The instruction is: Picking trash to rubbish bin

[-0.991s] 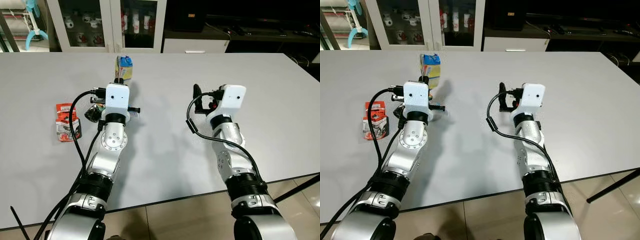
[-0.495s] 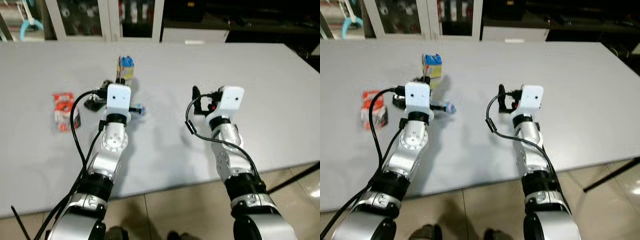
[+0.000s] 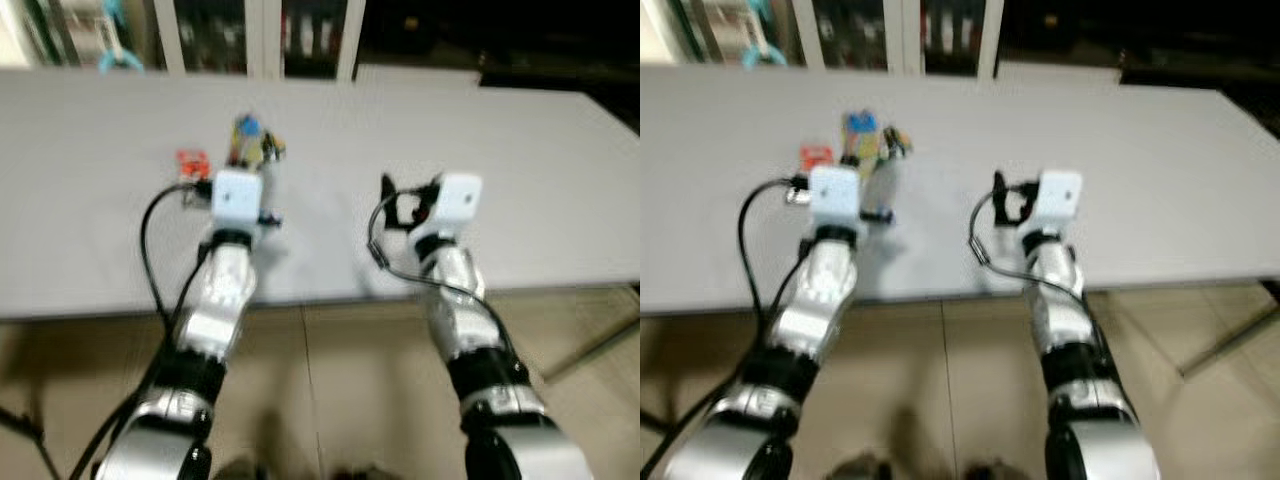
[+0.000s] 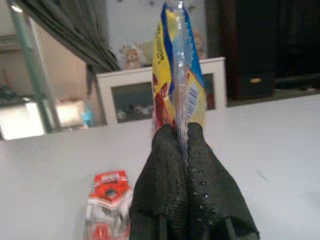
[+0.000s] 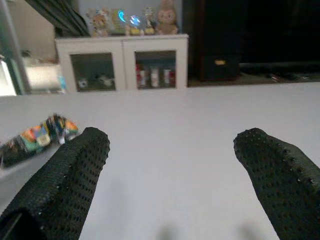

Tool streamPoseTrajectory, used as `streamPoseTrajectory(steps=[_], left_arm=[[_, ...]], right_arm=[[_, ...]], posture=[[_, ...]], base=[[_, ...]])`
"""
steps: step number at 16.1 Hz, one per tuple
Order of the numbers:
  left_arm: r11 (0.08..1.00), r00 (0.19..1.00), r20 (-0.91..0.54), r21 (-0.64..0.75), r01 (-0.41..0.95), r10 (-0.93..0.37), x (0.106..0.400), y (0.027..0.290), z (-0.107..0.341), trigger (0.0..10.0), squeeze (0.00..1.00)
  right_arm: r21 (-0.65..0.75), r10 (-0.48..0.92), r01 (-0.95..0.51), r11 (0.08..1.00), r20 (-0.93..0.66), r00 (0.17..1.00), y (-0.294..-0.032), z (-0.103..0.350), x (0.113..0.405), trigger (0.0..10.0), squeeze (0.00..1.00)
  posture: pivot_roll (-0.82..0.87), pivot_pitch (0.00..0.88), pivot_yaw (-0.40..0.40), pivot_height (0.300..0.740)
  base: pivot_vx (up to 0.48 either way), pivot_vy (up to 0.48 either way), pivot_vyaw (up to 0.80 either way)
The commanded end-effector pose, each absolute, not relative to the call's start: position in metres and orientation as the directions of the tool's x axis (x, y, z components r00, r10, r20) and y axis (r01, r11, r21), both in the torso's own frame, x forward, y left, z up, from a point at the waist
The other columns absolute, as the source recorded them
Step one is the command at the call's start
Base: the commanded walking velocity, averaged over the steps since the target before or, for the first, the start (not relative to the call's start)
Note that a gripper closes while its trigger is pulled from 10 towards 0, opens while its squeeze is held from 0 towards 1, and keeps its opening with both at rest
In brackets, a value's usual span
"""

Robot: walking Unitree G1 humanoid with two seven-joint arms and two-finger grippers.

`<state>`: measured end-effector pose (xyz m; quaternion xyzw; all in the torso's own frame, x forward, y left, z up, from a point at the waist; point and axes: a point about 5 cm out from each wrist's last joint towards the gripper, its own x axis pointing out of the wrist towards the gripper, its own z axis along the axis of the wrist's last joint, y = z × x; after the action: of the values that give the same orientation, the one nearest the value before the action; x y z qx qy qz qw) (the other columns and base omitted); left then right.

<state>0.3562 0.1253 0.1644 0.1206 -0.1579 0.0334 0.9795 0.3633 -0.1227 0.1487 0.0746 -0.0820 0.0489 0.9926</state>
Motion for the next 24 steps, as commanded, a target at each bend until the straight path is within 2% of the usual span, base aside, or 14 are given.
streamPoseTrajectory(steps=[1,20,22,24], left_arm=[[0.967,0.947,0.322,0.239,-0.091,0.01,0.357,0.123,0.166,10.0,0.0],[0.967,0.951,0.307,0.237,-0.094,0.018,0.357,0.125,0.163,10.0,0.0],[0.964,0.963,0.267,0.243,-0.106,0.039,0.359,0.128,0.158,10.0,0.0],[0.971,0.986,0.163,0.226,-0.076,0.039,0.36,0.13,0.141,10.0,0.0]], right_arm=[[0.148,0.076,-0.103,0.984,0.181,0.981,-0.125,0.151,0.364,10.0,0.0],[0.157,0.074,-0.1,0.982,0.164,0.984,-0.126,0.147,0.364,10.0,0.0],[0.157,0.072,-0.097,0.983,0.156,0.985,-0.127,0.145,0.364,10.0,0.0],[0.152,0.071,-0.088,0.984,0.111,0.991,-0.128,0.138,0.365,10.0,0.0]], posture=[[-0.05,0.035,-0.092,0.74],[-0.05,0.039,-0.093,0.74],[-0.05,0.04,-0.093,0.74],[-0.05,0.04,-0.092,0.74]], base=[[-0.274,0.0,0.0],[-0.258,0.0,0.0],[0.0,0.0,0.0],[0.0,0.0,0.0]])
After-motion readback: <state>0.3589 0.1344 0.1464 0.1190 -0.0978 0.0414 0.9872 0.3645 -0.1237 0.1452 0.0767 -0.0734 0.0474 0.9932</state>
